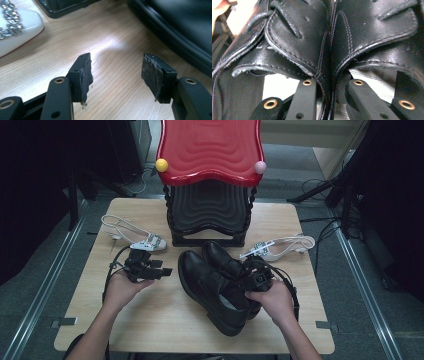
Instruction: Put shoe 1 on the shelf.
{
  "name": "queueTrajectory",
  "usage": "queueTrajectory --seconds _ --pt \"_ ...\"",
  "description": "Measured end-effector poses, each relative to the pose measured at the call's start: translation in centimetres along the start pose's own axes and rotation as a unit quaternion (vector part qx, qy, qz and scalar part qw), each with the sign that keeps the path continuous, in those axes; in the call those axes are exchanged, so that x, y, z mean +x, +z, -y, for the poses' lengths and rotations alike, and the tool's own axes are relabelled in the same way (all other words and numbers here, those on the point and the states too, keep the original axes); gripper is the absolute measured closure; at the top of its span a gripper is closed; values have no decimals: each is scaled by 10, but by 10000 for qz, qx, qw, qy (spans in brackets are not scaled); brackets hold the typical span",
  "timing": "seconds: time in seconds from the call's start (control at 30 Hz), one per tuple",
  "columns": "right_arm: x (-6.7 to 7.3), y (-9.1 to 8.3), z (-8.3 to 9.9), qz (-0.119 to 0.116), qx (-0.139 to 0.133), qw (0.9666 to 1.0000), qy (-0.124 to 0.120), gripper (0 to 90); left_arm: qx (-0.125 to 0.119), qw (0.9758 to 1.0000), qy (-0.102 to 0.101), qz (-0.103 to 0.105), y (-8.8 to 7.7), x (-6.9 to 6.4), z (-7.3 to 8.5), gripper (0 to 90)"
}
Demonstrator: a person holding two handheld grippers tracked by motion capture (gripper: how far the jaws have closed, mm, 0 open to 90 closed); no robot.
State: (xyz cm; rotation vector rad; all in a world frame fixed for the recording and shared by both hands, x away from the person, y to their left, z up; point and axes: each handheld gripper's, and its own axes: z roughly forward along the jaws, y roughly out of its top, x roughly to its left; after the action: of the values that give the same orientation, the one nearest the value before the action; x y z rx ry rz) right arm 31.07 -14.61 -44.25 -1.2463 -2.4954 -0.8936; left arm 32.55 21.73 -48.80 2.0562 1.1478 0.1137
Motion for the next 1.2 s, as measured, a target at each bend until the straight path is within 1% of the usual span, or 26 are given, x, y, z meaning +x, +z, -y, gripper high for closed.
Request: queueTrajectory --seconds 0.13,0.2,0.27,0.4,0.5,0.57,0.63,0.7,0.73,0.77,0.8,0.83,0.87,0.93,0.97,1.0,1.03,1.1,1.17,1.2 --pt "5 -13 -1 -144 -109 9998 -60 833 -14 10000 -23 -26 -1 2 1 409" --pt "9 -21 -3 -202 -214 9996 -47 832 -25 10000 -26 7 -2 3 1 408" --pt "11 -31 -7 -207 -357 9991 -74 833 -41 10000 -38 38 -3 4 2 408" --pt "14 -50 -18 -261 -653 9975 -85 832 -87 9998 -61 168 -3 4 2 407" --pt "15 -61 -31 -205 -837 9962 -99 832 -98 9995 -75 280 -3 5 1 407" --pt "14 -65 -41 -168 -949 9953 -45 832 -129 9994 -81 302 -2 3 1 407" --pt "10 -65 -51 -150 -1089 9939 34 832 -100 9993 -34 349 -2 2 0 407" --pt "6 -63 -61 -136 -1237 9921 176 832 -86 9993 -13 356 0 1 0 407" --pt "4 -61 -66 -83 -1317 9911 192 832 -79 9993 -13 362 0 1 0 407" --pt "2 -59 -71 -43 -1389 9899 276 831 -71 9993 0 368 1 1 0 407" --pt "1 -57 -76 14 -1462 9888 305 831 -64 9993 8 360 1 0 0 407" --pt "0 -54 -80 92 -1572 9869 340 832 -59 9993 10 373 1 0 0 407" --pt "-1 -52 -84 147 -1692 9848 356 832 -68 9992 9 399 1 0 0 407" --pt "-3 -48 -92 269 -1941 9795 459 832 -93 9989 -14 468 1 0 0 407" --pt "-3 -46 -96 373 -2026 9774 483 832 -108 9986 -27 508 1 0 0 408" --pt "-4 -45 -100 480 -2076 9756 526 832 -117 9986 -29 523 1 0 0 408" --pt "-3 -43 -103 615 -2121 9740 515 832 -135 9985 -34 533 1 -1 0 408" --pt "-4 -38 -110 760 -2229 9701 591 831 -166 9984 -43 543 0 -1 0 410" --pt "-6 -32 -111 925 -2414 9638 653 832 -163 9983 -21 558 0 -1 -1 410" --pt "-6 -28 -112 980 -2520 9600 730 832 -144 9982 8 575 0 -1 -1 410"
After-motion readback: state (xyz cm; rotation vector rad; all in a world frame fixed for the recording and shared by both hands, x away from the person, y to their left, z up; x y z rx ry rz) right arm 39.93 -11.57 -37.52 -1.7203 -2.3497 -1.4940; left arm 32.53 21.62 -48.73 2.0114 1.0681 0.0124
